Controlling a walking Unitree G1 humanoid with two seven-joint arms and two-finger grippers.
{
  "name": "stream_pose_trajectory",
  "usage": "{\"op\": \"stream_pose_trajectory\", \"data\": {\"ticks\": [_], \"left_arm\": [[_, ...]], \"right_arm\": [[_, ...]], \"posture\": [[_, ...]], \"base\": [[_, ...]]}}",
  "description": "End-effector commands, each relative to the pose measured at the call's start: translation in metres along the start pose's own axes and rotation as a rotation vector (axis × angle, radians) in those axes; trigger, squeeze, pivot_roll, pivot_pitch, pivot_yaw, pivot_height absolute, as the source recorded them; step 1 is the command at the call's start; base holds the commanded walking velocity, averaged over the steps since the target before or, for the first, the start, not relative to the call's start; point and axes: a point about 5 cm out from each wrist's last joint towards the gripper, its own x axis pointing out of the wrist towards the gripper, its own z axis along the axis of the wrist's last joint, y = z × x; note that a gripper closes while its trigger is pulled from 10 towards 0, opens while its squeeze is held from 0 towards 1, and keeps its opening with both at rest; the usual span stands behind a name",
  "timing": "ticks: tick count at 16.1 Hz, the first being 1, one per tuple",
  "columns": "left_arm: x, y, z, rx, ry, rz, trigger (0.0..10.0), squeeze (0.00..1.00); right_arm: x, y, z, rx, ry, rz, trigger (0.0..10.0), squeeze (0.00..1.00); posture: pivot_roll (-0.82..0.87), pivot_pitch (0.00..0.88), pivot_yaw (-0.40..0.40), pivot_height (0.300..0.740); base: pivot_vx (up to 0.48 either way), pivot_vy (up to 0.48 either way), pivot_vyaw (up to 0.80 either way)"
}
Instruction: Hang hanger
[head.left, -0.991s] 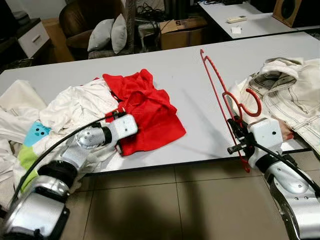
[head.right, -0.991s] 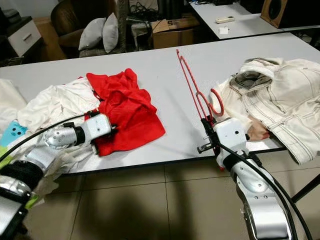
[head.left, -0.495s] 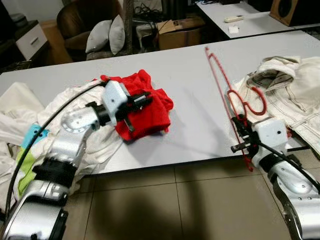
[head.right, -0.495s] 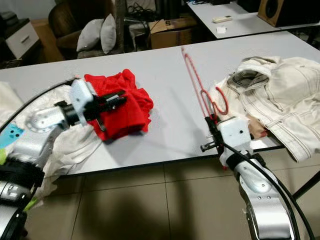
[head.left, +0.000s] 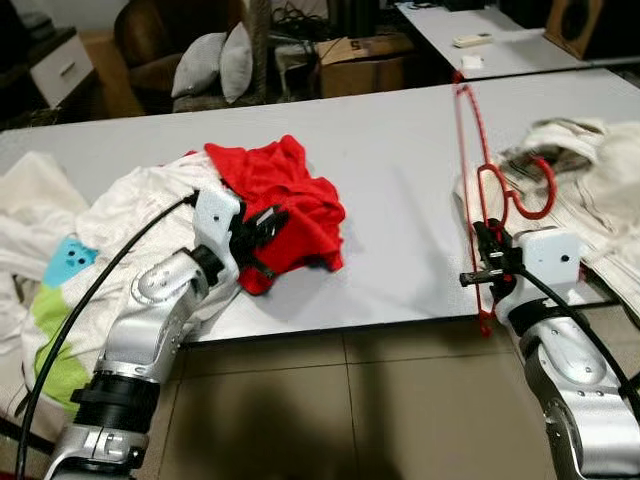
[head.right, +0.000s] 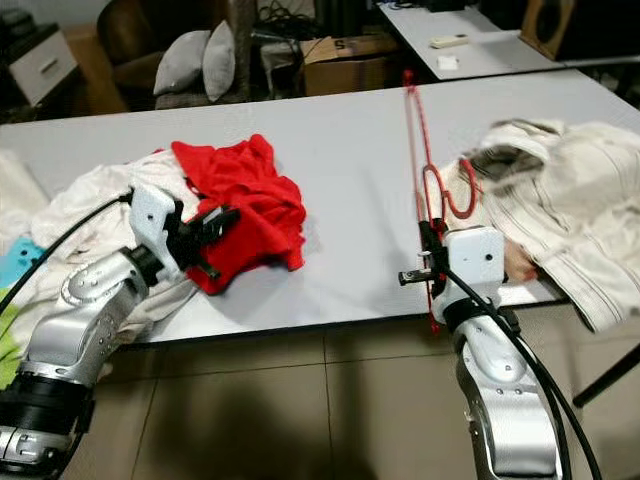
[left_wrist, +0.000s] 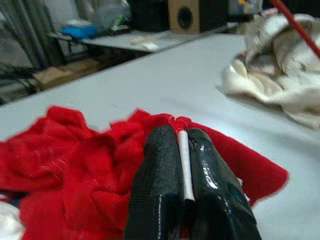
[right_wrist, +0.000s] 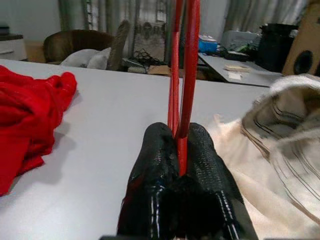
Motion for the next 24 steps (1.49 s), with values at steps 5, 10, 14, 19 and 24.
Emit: {"op": "stream_pose_trajectory", "data": {"ticks": [5, 10, 14, 19, 24], "left_arm": [[0.019, -0.008, 0.030, -0.018, -0.077, 0.049, 10.0, 0.00], [0.038, -0.021, 0.059, -0.049, -0.168, 0.017, 10.0, 0.00], [0.041, -0.017, 0.136, -0.026, -0.416, -0.009, 10.0, 0.00], [0.029, -0.026, 0.196, -0.064, -0.599, -0.124, 10.0, 0.00], [0.027, -0.056, 0.042, 0.043, 0.009, -0.427, 10.0, 0.00]], "right_arm": [[0.011, -0.013, 0.028, 0.004, -0.078, -0.002, 10.0, 0.00], [0.015, -0.028, 0.049, -0.004, -0.112, -0.052, 10.0, 0.00], [0.020, -0.030, 0.082, 0.011, -0.234, -0.075, 10.0, 0.00], [0.018, -0.050, 0.108, 0.043, -0.311, -0.147, 10.0, 0.00], [0.014, -0.036, 0.068, 0.043, -0.130, -0.057, 10.0, 0.00]], "posture": [[-0.11, 0.000, 0.086, 0.740], [-0.14, 0.000, 0.052, 0.740], [-0.15, 0.000, 0.032, 0.740], [-0.14, 0.000, 0.051, 0.740], [-0.13, 0.000, 0.044, 0.740]], "base": [[-0.237, 0.000, 0.00], [-0.312, 0.000, 0.00], [-0.289, 0.000, 0.00], [-0.210, 0.000, 0.00], [0.000, 0.000, 0.00]]}}
